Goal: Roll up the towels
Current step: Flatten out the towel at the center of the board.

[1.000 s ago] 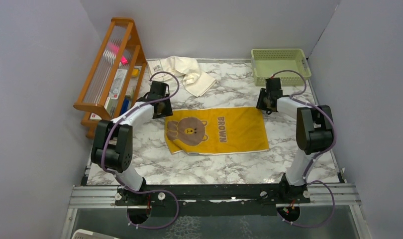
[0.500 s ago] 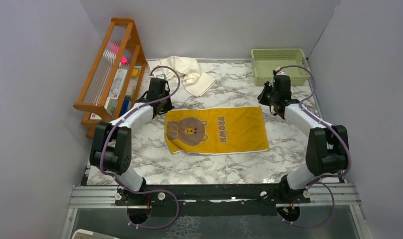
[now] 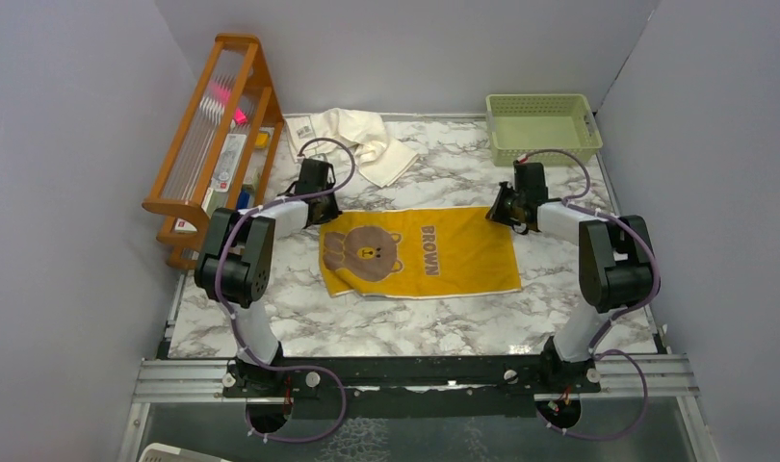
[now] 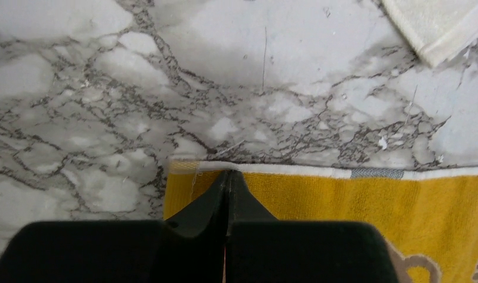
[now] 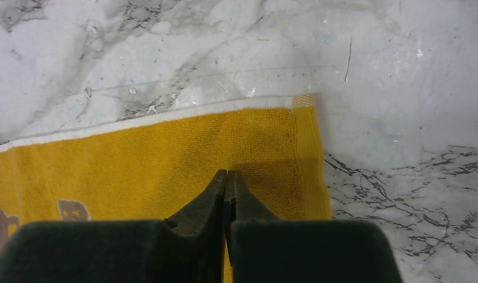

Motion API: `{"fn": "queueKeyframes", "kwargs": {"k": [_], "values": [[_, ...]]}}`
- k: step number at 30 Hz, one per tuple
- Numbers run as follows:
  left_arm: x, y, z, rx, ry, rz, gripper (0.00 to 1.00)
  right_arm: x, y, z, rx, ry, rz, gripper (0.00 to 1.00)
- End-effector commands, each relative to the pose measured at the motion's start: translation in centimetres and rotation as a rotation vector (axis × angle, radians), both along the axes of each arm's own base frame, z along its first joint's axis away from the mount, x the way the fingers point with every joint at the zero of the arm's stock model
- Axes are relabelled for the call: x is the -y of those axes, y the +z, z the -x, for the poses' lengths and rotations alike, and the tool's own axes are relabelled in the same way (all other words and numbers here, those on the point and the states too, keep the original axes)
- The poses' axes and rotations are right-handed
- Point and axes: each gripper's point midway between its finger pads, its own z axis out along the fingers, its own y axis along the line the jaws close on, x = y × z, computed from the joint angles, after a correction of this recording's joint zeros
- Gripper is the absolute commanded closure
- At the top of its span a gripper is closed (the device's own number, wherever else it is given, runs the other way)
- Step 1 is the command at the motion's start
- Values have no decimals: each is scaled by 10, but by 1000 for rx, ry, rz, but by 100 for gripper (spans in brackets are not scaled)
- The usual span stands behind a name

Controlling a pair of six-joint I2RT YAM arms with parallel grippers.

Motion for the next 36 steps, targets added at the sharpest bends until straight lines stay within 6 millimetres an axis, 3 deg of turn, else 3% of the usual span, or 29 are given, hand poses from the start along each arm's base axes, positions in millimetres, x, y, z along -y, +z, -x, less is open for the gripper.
{"fn": "queueKeyframes", "kwargs": {"k": [1,5,10,17,20,22,26,29,31,32,33,36], "values": [[2,-18,-12,-4,16,-8,100,2,-17,-3,-31,-36,0,99],[-1,-33,-15,-24,23,-29,100,7,-26,-10,-47,-66,25,99],[-5,-29,-37,-10,26,-66,100,10,-23,-31,-33,-89,47,99],[-10,-3,-57,28,-5,-92,100,10,-13,-38,-28,-94,50,99],[3,18,-58,70,-137,-76,100,6,0,-37,-8,-74,29,99],[20,39,-56,109,-262,-21,91,2,14,-37,29,-54,15,99],[84,97,-29,153,-688,236,85,-4,49,-39,115,-12,-15,95],[107,133,-8,241,-897,305,86,-8,70,-40,163,16,-25,93],[120,151,25,255,-1071,405,87,-8,81,-38,185,21,-26,93],[127,160,50,266,-1204,480,97,-8,84,-38,190,23,-25,93],[132,165,72,273,-1309,504,100,-7,86,-37,195,23,-23,92],[140,165,69,269,-1335,429,100,-6,94,-34,213,20,-23,92]]}}
